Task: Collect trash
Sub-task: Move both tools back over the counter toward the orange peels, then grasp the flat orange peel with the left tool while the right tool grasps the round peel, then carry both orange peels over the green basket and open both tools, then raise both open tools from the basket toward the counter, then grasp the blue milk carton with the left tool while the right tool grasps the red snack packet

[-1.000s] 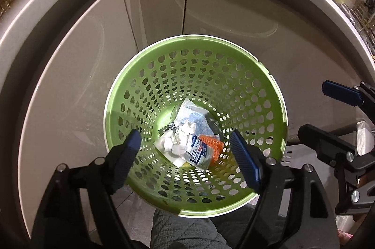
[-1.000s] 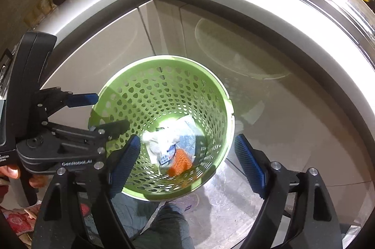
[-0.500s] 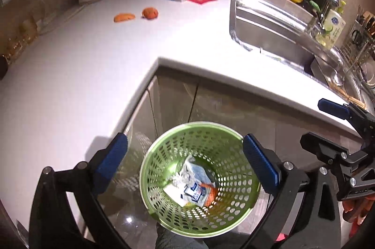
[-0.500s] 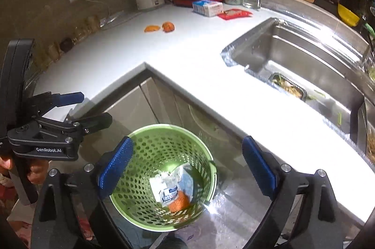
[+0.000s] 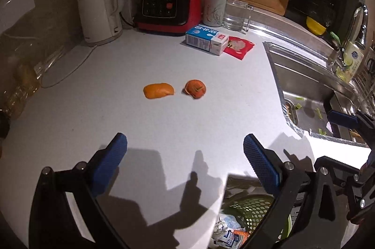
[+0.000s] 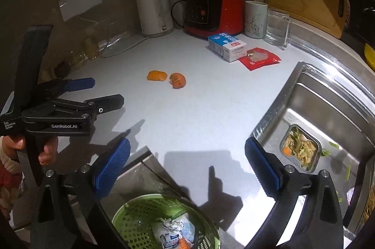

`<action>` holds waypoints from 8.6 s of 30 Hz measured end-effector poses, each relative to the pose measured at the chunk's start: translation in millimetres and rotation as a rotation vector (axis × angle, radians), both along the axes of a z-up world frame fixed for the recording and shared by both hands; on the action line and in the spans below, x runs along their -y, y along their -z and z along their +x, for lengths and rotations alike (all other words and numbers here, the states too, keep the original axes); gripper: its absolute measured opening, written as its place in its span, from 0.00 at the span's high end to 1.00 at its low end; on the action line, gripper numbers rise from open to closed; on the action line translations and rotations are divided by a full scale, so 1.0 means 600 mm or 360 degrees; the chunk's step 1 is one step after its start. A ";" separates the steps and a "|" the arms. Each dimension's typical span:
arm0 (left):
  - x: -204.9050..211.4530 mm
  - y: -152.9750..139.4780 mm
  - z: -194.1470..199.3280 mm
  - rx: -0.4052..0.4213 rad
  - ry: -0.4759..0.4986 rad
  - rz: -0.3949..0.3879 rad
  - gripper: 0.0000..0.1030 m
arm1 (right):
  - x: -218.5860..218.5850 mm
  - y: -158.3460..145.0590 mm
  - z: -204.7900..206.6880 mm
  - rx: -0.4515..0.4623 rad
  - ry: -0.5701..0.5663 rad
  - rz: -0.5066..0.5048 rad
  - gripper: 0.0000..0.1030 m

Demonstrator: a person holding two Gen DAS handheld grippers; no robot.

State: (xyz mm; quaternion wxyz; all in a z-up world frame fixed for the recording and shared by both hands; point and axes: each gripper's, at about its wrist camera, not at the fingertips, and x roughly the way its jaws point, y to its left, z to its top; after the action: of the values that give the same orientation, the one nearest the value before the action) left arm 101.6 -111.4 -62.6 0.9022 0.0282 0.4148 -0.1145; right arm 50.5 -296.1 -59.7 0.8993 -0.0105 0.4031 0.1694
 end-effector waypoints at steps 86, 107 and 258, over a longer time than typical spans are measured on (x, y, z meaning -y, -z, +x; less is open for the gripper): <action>0.125 0.045 -0.176 -0.0340 0.0091 -0.0075 0.87 | 0.050 0.044 -0.156 -0.0294 -0.0010 0.0054 0.78; 0.140 0.230 -0.309 -0.0616 0.0103 -0.0069 0.87 | 0.053 0.154 -0.267 -0.0479 -0.0066 0.0018 0.78; 0.021 0.004 0.332 -0.0290 -0.0254 -0.0174 0.33 | 0.085 0.131 0.599 -0.0463 0.1237 -0.0015 0.03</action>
State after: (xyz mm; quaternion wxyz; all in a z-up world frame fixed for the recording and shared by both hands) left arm 300.8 -123.9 -64.7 0.8672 -0.0646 0.4892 -0.0667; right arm 410.0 -347.2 -138.2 0.8300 0.1623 0.5006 -0.1850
